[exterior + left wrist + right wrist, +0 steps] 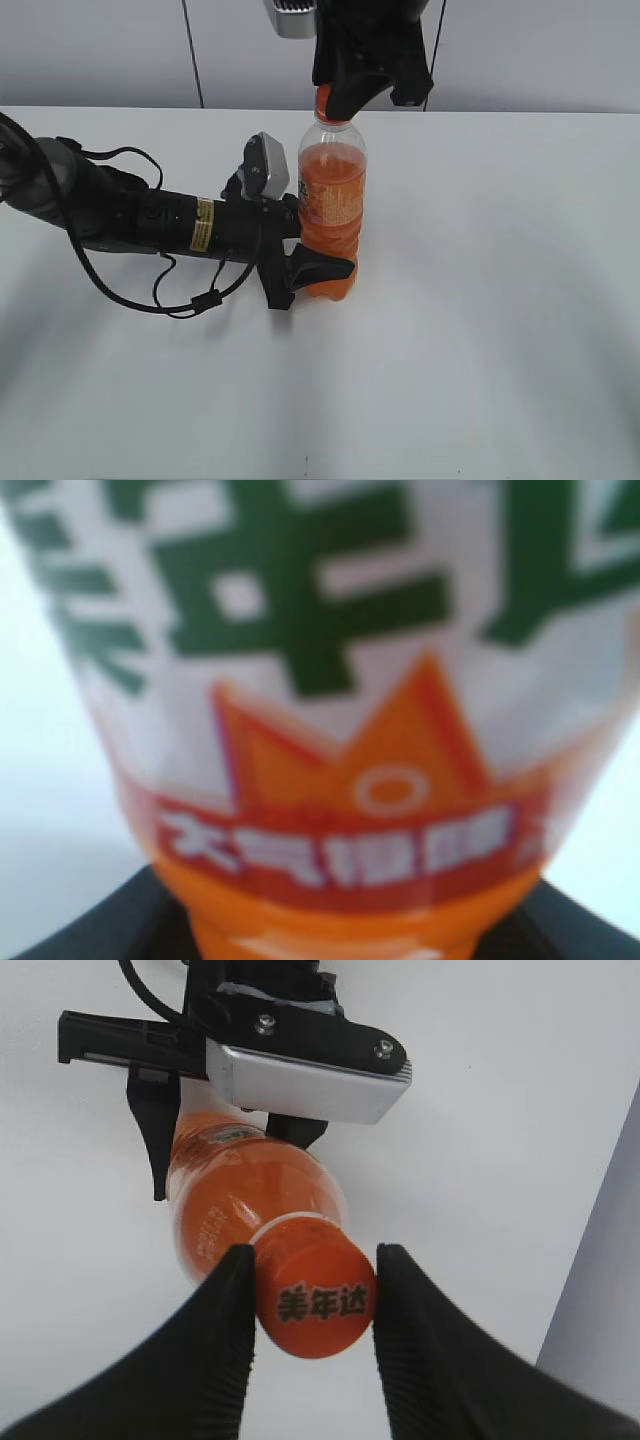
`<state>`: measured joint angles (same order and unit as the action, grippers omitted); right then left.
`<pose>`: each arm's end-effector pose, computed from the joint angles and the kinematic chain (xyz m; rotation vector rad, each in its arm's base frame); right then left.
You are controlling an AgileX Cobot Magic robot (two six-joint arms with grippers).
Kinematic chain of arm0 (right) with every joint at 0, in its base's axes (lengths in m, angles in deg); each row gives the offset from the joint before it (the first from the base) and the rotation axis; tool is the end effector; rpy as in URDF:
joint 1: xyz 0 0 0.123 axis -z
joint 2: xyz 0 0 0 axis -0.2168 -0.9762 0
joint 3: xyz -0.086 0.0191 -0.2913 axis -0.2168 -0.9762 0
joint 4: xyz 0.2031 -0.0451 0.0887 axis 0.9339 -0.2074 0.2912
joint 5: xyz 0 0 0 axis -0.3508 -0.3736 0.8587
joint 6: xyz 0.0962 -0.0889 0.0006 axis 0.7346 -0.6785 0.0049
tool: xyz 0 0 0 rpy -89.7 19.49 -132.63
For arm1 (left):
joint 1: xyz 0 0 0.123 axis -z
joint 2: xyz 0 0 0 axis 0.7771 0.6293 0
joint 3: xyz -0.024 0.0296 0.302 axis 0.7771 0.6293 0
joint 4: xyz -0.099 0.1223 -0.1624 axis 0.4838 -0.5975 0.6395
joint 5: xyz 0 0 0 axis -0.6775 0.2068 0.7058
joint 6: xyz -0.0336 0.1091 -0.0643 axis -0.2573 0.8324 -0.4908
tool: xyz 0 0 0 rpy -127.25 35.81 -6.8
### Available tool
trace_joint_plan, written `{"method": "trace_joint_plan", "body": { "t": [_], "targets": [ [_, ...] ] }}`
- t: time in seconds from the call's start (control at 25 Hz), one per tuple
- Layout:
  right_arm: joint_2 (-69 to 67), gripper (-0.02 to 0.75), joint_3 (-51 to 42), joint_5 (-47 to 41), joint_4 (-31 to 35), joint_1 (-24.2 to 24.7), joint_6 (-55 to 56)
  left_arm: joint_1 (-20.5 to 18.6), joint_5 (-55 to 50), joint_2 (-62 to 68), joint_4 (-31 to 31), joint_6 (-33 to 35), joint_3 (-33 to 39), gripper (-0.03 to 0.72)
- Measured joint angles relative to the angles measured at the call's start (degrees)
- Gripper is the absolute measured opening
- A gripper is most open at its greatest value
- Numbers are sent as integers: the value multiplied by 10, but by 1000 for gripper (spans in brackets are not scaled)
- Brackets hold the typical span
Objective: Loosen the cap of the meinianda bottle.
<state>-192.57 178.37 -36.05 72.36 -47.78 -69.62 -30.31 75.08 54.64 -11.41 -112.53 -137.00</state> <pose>0.3349 0.2591 0.3035 -2.2941 1.4639 -0.0230 0.3594 -0.2471 0.0984 1.3702 1.5965 -0.8901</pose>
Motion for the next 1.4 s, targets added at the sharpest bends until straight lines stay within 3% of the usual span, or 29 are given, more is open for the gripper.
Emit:
{"method": "trace_joint_plan", "body": {
  "t": [0.96, 1.16, 1.4],
  "targets": [
    [14, 246, 59, -3, 21, 0, 10, 0, -4, 0, 0, 0, -2, 401],
    [14, 246, 59, -3, 27, 0, 180, 0, -3, 0, 0, 0, -2, 401],
    [14, 253, 59, -3, 29, 0, 646, 0, -3, 0, 0, 0, -2, 401]
  ]
}}
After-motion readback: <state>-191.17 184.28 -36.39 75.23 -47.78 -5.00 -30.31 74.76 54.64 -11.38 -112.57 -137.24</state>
